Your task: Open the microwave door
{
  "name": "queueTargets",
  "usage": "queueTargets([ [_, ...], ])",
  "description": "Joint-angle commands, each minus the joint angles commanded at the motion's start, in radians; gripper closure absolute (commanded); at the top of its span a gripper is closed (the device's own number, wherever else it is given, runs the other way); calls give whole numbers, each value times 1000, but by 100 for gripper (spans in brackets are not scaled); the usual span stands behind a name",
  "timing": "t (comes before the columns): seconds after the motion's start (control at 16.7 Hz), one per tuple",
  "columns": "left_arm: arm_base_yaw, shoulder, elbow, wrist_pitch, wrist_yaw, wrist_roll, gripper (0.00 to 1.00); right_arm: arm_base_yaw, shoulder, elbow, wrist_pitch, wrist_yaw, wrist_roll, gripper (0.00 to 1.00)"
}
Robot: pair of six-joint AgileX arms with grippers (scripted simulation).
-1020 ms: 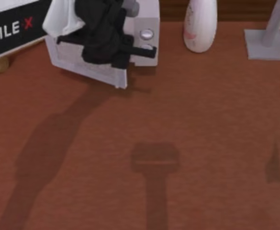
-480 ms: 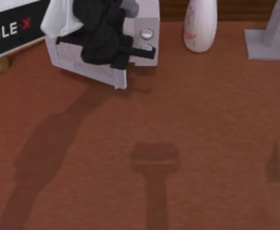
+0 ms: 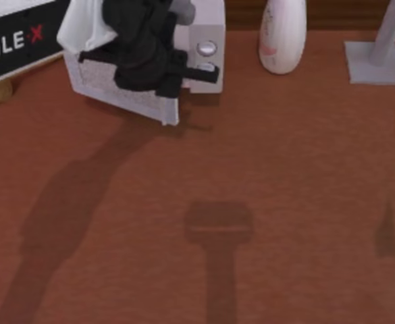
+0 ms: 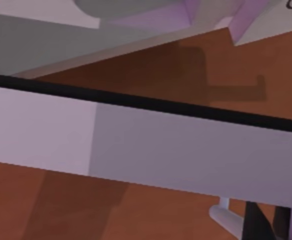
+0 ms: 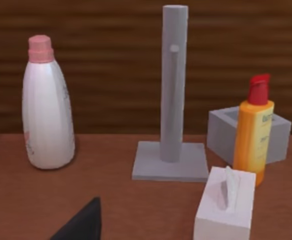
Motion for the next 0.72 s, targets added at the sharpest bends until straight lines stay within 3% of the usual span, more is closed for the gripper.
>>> queueTargets([
  [0.72, 2, -17, -23, 11, 20, 23, 100, 0, 0, 0, 0, 0, 0, 0],
])
